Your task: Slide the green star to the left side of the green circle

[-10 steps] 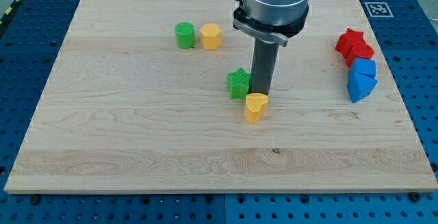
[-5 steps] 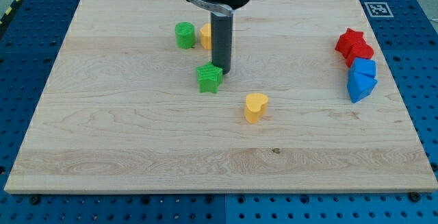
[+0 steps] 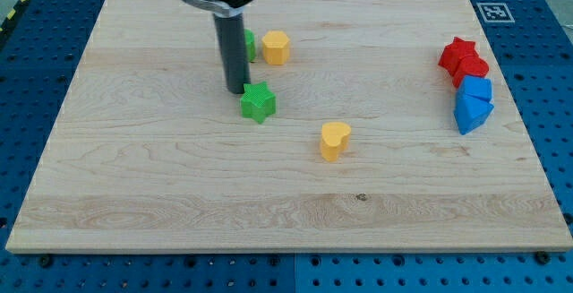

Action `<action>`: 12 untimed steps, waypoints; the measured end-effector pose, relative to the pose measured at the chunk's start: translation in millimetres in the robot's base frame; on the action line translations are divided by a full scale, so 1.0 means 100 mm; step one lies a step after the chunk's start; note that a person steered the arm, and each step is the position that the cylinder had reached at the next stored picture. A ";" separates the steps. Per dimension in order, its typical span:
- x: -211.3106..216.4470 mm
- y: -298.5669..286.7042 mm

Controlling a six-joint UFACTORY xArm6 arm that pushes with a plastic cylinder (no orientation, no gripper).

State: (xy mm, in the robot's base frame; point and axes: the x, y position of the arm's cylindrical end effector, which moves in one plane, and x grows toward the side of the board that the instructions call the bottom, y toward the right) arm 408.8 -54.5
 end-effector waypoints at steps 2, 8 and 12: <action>0.18 0.59; 0.47 0.01; 0.03 -0.25</action>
State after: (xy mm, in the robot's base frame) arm 412.0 -79.4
